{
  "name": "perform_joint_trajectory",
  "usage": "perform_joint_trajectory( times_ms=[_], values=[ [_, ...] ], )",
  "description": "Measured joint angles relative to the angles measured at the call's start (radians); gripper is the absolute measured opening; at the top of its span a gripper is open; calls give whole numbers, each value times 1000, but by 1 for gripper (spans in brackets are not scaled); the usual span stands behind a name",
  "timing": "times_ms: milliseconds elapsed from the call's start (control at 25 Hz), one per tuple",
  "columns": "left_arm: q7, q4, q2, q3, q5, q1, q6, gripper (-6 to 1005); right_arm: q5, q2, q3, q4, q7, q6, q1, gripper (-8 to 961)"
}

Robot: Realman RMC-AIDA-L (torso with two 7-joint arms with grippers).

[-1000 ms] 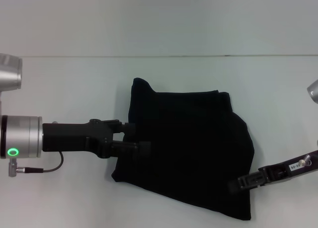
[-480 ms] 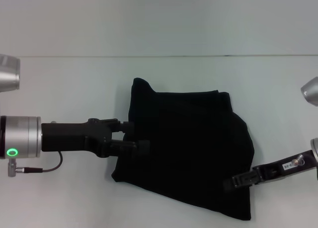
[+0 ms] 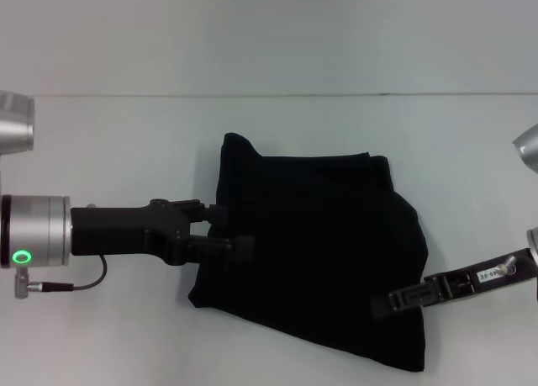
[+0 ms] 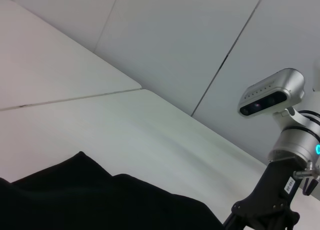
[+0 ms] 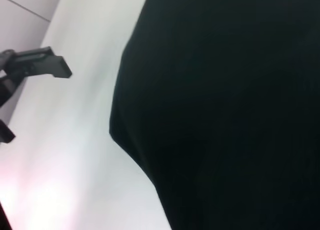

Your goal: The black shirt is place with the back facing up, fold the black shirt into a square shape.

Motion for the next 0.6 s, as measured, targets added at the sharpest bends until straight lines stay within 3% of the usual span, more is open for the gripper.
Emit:
perform_joint_trajectory(
  times_ms=[600],
  values=[
    [2,-4,0,0,-1,-3,-4,948,7,6,8,0,-4,64,-3,774]
  ],
)
